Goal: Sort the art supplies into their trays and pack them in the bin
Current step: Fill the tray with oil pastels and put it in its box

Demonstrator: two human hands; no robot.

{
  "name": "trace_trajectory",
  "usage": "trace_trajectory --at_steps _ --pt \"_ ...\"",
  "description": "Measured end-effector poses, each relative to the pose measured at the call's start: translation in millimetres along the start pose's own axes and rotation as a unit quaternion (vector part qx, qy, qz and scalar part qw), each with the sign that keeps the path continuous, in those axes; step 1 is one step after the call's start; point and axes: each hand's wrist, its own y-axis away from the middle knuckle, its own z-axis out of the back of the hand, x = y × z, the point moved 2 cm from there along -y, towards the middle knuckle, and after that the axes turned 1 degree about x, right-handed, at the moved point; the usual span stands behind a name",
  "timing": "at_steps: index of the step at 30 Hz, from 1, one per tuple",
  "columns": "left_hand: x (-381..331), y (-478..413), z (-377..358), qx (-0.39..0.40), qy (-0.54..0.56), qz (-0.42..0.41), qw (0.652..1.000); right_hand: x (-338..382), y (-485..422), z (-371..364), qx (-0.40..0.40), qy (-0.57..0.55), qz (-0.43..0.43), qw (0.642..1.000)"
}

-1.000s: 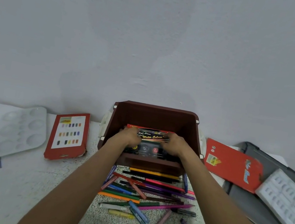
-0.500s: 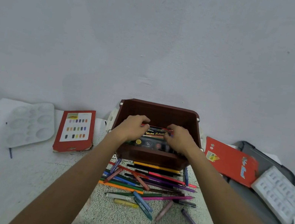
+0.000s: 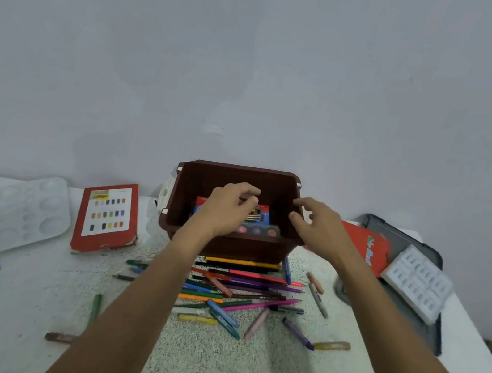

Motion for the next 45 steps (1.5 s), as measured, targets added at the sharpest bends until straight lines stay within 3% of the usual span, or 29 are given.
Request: trace_trajectory --at_steps 11,17,22,31,36,41,45 --pt "-85.5 -20.4 -123.3 0.093 0.006 -0.063 0.994 -138.3 64.0 78.3 -0.106 -0.093 -0.183 0.973" --pt "-113.4 -32.8 -226.8 0.199 -0.006 -0.038 0.979 -197.6 96.0 97.1 -0.093 -0.108 -0.268 0.953" --pt "-121.1 -42.4 -285.3 0.231 -0.033 -0.010 0.972 -231.9 105.9 89.1 -0.086 -0.124 -0.310 0.939" --pt "-122.9 -49.6 -318.8 0.239 -0.104 0.004 0.965 -263.4 129.6 58.1 -0.049 -0.214 -0.361 0.907" --pt "-114.7 -48.7 -320.1 0.218 -0.088 0.010 0.972 -264.5 134.2 56.0 -0.113 -0.253 -0.351 0.894" --pt "-117.3 -40.1 -299.9 0.142 0.008 0.048 0.989 -253.4 142.5 54.8 -0.191 -0.257 -0.342 0.883" --pt "-102.7 -31.5 -281.9 0.116 0.135 0.110 0.978 -234.3 148.0 53.7 -0.251 -0.281 -0.330 0.865"
